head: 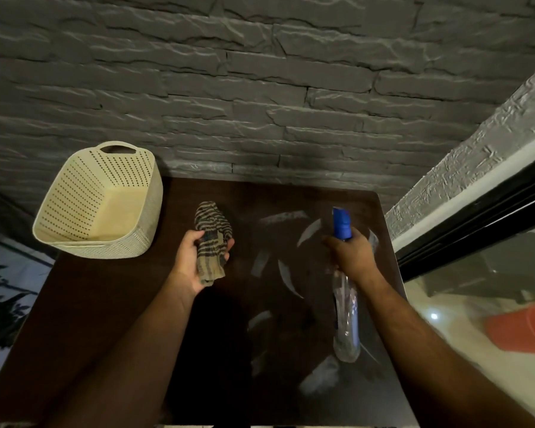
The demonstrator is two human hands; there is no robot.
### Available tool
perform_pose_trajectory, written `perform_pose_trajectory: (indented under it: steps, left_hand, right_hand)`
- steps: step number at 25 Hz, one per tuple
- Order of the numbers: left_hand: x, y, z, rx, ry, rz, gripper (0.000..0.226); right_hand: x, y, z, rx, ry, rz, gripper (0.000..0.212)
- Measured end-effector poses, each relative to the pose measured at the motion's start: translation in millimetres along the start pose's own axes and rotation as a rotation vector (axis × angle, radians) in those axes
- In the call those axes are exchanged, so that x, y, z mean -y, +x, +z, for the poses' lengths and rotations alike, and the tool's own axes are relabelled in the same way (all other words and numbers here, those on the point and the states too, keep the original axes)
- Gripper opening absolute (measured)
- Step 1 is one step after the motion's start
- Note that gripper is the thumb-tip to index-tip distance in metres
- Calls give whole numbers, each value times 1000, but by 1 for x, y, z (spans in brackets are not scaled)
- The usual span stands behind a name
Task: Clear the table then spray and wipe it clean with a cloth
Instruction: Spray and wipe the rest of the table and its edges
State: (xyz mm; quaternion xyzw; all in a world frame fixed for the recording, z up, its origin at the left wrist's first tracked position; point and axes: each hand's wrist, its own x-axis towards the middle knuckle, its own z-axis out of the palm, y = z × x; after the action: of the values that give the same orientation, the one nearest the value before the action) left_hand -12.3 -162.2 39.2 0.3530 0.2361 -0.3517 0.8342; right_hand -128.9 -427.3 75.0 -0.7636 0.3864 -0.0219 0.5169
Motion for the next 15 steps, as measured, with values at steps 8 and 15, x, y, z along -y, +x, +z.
perform_pose_trajectory:
  steps: [8,15]
  left_hand:
    - [27,-16,6,-7,32,36,41]
    - [36,-30,6,-12,37,95,41]
  right_hand:
    - [-2,-29,21,308,-13,-67,23]
    - [-15,-29,-8,153,126,13,28]
